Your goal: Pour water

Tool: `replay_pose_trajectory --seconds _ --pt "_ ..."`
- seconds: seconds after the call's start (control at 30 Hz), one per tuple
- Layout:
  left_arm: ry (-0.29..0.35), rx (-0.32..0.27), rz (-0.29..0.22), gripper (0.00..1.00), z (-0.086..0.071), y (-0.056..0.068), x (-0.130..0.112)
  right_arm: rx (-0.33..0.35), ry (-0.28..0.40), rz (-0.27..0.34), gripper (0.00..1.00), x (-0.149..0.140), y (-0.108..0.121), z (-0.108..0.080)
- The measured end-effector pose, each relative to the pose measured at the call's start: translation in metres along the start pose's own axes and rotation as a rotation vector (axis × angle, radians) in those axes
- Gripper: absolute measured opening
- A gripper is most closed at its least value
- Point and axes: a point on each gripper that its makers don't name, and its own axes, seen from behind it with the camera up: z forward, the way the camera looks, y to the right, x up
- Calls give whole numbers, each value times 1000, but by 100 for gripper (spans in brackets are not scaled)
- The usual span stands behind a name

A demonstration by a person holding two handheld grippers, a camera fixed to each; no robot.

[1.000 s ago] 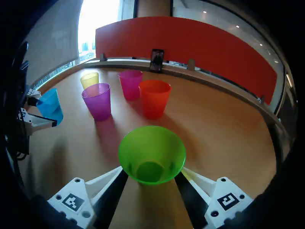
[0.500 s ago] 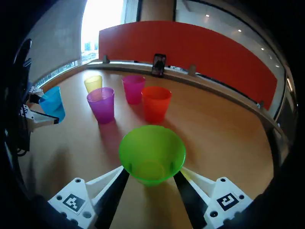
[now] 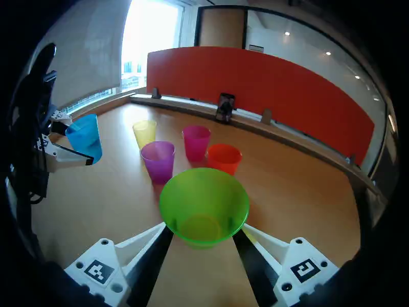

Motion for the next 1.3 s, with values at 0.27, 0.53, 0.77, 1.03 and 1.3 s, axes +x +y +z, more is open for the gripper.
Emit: replay_pose_trajectory --seconds 0.27,0.53,0.77,1.03,1.3 --pt "11 -22 29 75 -28 2 23 17 27 -13 82 19 -16 -20" --pt "12 -64 52 75 -52 10 39 43 35 -30 82 30 -35 -33" --pt "11 -109 109 75 -71 21 53 74 41 -53 82 36 -54 -39" --pt "3 -153 190 75 -83 30 63 104 25 -92 82 37 -70 -46" --pt "-12 -195 227 75 -86 40 65 144 -5 -101 82 32 -84 -50"
